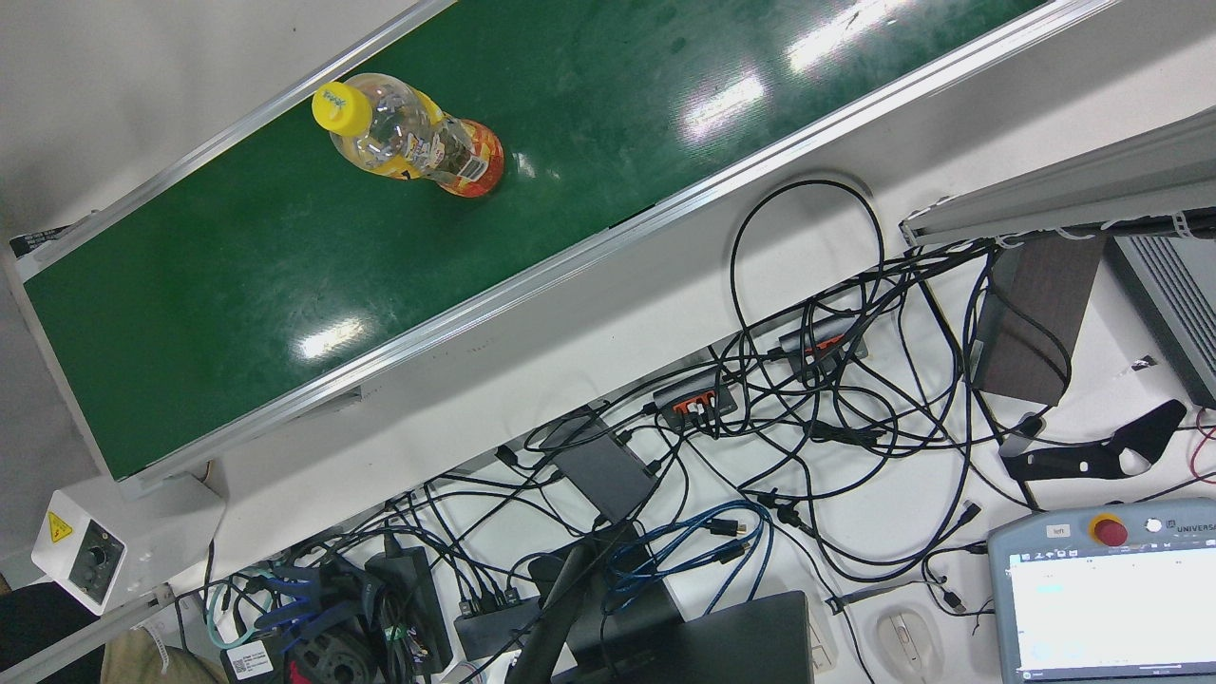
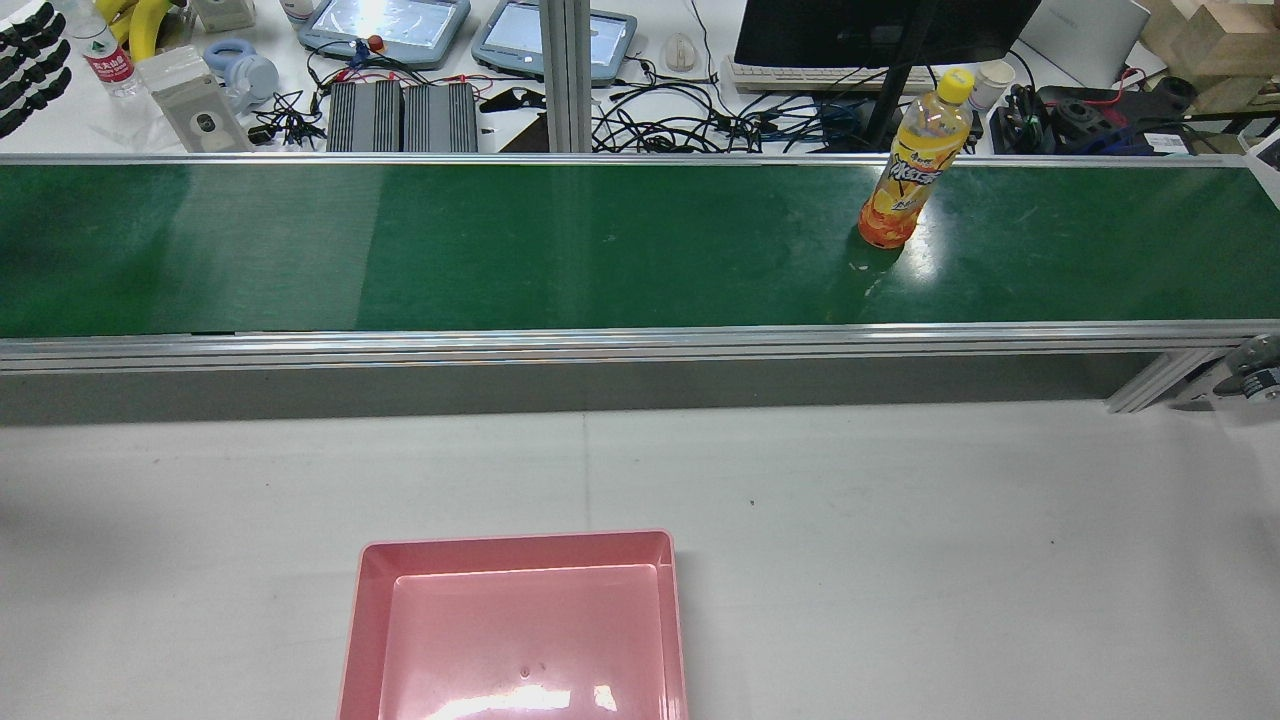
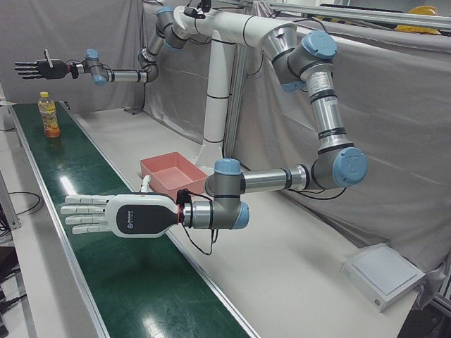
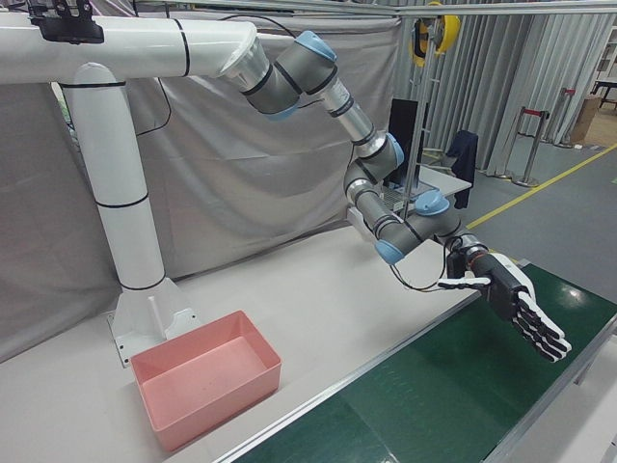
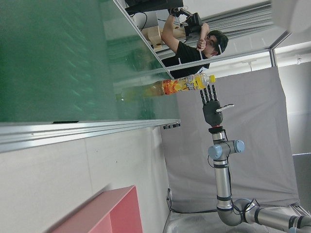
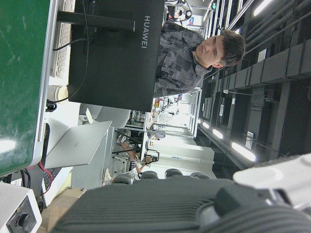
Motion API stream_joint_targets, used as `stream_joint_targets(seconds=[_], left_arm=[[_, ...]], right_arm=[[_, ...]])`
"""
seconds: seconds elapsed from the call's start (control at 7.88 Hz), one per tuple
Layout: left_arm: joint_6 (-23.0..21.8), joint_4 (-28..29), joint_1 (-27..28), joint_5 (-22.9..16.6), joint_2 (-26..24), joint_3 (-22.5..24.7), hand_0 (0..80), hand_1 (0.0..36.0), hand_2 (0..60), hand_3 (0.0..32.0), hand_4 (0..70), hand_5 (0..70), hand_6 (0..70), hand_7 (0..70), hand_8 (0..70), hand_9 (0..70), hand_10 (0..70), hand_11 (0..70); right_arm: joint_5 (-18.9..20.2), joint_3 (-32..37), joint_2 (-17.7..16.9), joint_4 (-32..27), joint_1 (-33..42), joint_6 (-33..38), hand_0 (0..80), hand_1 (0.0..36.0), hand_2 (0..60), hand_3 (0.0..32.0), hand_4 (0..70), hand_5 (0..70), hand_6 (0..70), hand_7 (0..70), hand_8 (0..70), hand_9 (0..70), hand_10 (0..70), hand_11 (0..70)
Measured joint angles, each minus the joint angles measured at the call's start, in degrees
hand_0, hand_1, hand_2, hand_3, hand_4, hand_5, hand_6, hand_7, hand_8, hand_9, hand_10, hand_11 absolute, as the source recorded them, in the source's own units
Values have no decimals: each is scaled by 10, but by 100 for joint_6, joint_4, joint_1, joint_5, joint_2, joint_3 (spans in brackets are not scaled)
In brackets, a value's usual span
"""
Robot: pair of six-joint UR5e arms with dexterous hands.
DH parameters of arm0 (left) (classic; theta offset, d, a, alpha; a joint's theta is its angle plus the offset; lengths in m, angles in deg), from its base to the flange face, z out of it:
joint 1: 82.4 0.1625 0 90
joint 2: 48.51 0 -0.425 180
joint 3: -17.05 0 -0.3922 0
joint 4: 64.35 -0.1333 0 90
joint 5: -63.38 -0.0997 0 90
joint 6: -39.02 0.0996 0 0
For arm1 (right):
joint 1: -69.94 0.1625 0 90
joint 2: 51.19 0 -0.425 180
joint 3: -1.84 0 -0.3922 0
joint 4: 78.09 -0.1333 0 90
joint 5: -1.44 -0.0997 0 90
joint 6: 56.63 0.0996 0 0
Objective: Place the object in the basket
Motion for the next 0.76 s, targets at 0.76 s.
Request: stream_joint_targets(seconds=[0.76], left_arm=[[-8,-34,11,-23,-7,62,599,68,0,0,61,0,0,0,0,0,0,0]], right_arm=[[0,12,0,-8,0,-5,0,0,0,0,0,0,0,0,0,0,0,0]])
